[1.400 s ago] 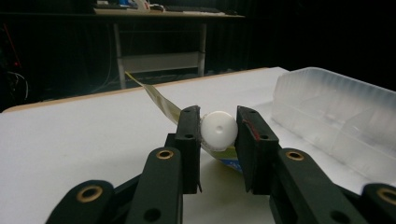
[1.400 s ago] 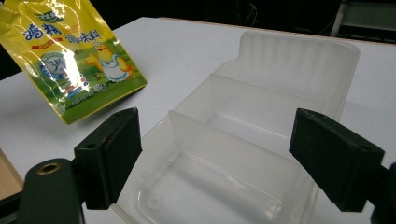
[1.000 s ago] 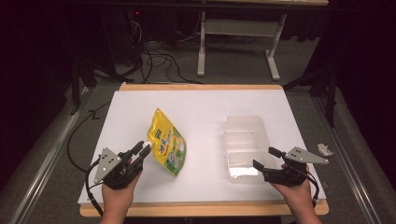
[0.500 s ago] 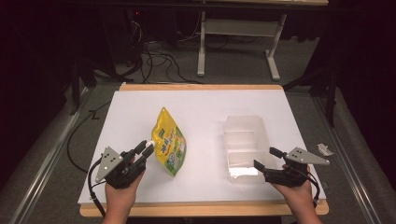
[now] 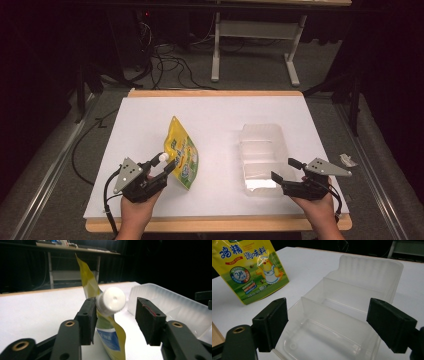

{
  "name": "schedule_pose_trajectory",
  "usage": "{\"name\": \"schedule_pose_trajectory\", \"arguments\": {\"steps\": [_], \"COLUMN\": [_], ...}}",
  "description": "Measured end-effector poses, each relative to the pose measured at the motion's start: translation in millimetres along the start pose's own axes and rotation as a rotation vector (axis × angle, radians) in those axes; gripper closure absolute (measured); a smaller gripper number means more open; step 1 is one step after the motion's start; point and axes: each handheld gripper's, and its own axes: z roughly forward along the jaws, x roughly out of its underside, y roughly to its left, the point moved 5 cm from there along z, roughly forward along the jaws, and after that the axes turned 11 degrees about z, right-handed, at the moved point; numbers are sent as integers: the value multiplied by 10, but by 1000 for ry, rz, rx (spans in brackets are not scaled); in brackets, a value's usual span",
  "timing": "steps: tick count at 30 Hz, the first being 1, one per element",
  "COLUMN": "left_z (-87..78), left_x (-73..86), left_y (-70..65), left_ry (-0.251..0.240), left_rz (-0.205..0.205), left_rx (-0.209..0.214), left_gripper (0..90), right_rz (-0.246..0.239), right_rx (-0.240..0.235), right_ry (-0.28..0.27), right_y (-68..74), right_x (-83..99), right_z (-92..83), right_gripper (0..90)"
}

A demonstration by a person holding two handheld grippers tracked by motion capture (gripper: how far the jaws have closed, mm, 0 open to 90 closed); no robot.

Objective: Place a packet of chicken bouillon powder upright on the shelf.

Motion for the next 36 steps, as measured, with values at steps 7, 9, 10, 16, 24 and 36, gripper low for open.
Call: {"name": "schedule_pose_trajectory", "arguments": {"steps": [7, 9, 10, 16, 24, 36], "left_z": [213, 229, 241, 258, 249, 214], "left_x": [214, 229, 238, 250, 237, 148], "left_y": [-78, -88, -98, -126, -96, -171], "left_ry": [104, 109, 112, 121, 112, 69], "left_rz": [-19, -18, -19, -7, 0, 67], "left_rx": [-21, -24, -23, -43, -18, 106], "left_gripper": [524, 571, 617, 830, 900, 900], "right_rz": [-4, -5, -7, -2, -6, -20], "right_rx": [2, 1, 1, -5, -17, -46], "right_ry": [0, 0, -1, -5, -10, -14], "right_y": [9, 13, 12, 2, 6, 70], "right_x": [-2, -2, -3, -2, -7, -31], "right_z": [-2, -6, -9, -27, -32, -46], "right_gripper": [176, 176, 176, 191, 217, 239]}}
